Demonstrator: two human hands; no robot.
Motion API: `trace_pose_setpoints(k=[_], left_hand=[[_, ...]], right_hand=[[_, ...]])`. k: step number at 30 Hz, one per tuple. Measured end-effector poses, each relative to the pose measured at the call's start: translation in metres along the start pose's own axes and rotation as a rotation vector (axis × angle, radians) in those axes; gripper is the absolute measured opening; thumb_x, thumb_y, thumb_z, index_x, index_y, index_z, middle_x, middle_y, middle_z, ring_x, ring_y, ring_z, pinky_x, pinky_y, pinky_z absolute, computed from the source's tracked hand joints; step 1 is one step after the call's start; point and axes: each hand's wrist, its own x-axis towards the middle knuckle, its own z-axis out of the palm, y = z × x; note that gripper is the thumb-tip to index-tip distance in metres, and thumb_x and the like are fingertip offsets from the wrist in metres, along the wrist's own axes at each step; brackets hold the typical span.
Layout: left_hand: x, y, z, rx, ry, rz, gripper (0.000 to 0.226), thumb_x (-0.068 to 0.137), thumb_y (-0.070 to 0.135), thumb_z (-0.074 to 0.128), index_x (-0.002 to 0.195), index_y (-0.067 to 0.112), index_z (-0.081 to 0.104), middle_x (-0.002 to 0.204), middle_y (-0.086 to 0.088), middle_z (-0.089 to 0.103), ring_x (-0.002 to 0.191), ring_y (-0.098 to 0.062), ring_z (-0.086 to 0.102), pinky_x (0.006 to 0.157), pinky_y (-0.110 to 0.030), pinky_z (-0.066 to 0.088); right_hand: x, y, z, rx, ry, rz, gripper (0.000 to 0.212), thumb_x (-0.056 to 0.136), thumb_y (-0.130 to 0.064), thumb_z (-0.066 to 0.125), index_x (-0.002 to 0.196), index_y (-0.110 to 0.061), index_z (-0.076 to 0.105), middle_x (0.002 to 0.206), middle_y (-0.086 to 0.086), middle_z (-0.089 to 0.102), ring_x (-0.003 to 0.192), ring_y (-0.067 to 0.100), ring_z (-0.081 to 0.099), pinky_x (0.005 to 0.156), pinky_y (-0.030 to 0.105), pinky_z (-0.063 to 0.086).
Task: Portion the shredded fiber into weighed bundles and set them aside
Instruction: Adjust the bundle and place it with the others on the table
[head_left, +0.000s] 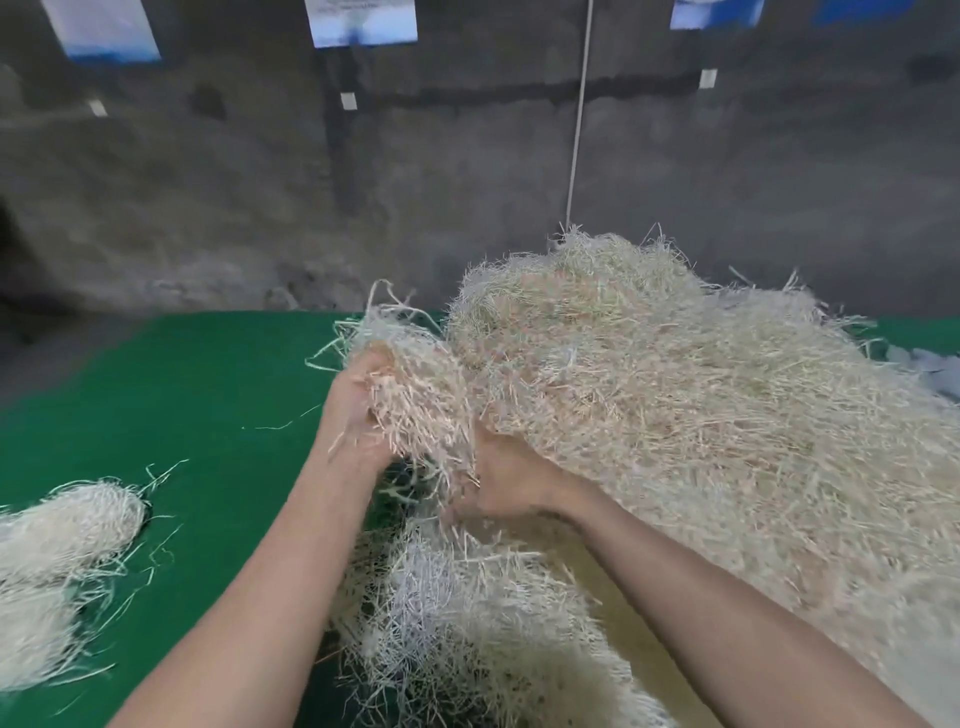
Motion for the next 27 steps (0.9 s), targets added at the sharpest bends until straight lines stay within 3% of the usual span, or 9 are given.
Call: trace_pose_setpoints(k=[2,5,8,10,13,17,20,24,27], left_hand=[[0.004,0.017,-0.007,-0.122,0.023,0.057,0.038,0.064,0.009,0.059,0.102,0.010,0.059,0.082,-0.012,0.072,0.072,-0.025,0.071,0.058,-0.042,0.058],[0.005,0.022,-0.018,-0.064,0.074,0.041,0.034,0.073,0.002,0.055,0.106,0.009,0.059,0.071,-0.010,0.072,0.061,-0.022,0.070,0.053,-0.040,0.057],[0.002,-0.001,-0.018,0.006,0.067,-0.014,0.033,0.084,0.000,0.050,0.115,0.010,0.056,0.083,-0.008,0.060,0.051,-0.017,0.066,0.047,-0.030,0.054],[0.000,-0.017,-0.014,0.028,0.108,-0.058,0.022,0.080,-0.001,0.055,0.097,0.012,0.061,0.087,-0.008,0.058,0.059,-0.020,0.068,0.049,-0.029,0.052],[-0.002,-0.029,-0.006,0.003,0.160,-0.150,0.010,0.068,0.005,0.065,0.072,0.012,0.071,0.083,-0.017,0.068,0.067,-0.032,0.069,0.060,-0.036,0.051],[-0.003,-0.031,-0.001,-0.150,0.074,-0.228,0.019,0.060,0.012,0.066,0.074,0.000,0.067,0.075,-0.019,0.069,0.057,-0.030,0.067,0.061,-0.038,0.056],[-0.006,-0.027,-0.013,-0.258,-0.024,-0.219,0.021,0.066,0.012,0.055,0.056,-0.003,0.066,0.074,-0.026,0.068,0.063,-0.040,0.068,0.055,-0.054,0.055],[-0.004,-0.021,-0.029,-0.152,-0.102,-0.186,0.022,0.072,0.024,0.061,0.085,0.007,0.058,0.074,-0.016,0.069,0.066,-0.034,0.069,0.061,-0.052,0.055],[-0.006,-0.025,-0.021,0.084,-0.144,-0.206,0.043,0.072,0.032,0.067,0.105,0.008,0.054,0.080,-0.016,0.073,0.075,-0.035,0.071,0.057,-0.046,0.056]], right_hand=[[0.000,0.024,0.020,-0.123,0.127,0.064,0.073,0.086,-0.019,0.062,0.148,-0.013,0.022,0.100,0.003,0.058,0.070,0.006,0.050,0.091,0.031,0.048],[-0.016,0.067,0.003,-0.312,0.228,0.316,0.043,0.093,-0.020,0.052,0.135,-0.015,0.042,0.090,-0.002,0.058,0.077,0.013,0.056,0.079,0.028,0.052],[-0.032,0.067,-0.031,-0.344,0.107,0.328,0.066,0.084,-0.033,0.067,0.139,-0.018,0.035,0.115,-0.001,0.061,0.106,0.018,0.058,0.097,0.037,0.044],[-0.041,0.046,-0.051,-0.178,0.108,0.180,0.080,0.074,-0.040,0.075,0.140,-0.026,0.033,0.133,-0.005,0.049,0.122,0.017,0.047,0.106,0.039,0.035],[-0.044,0.007,-0.051,0.059,0.263,-0.050,0.046,0.068,-0.048,0.074,0.098,-0.037,0.042,0.115,-0.017,0.042,0.111,0.007,0.042,0.101,0.031,0.034],[-0.020,-0.024,0.008,0.232,0.268,-0.099,0.047,0.078,-0.028,0.068,0.117,-0.024,0.043,0.102,-0.016,0.040,0.092,0.004,0.043,0.087,0.025,0.038],[-0.008,0.003,0.009,0.184,0.417,-0.050,0.027,0.080,-0.003,0.053,0.097,-0.023,0.045,0.079,-0.012,0.046,0.069,0.005,0.046,0.065,0.021,0.041],[-0.010,0.049,-0.023,0.052,0.633,0.196,0.033,0.077,0.004,0.053,0.103,-0.016,0.057,0.072,-0.007,0.054,0.059,0.009,0.050,0.051,0.017,0.035],[-0.014,0.063,-0.041,0.175,0.706,0.253,0.034,0.080,0.002,0.054,0.107,-0.018,0.062,0.117,0.003,0.064,0.073,0.017,0.063,0.055,0.012,0.034]])
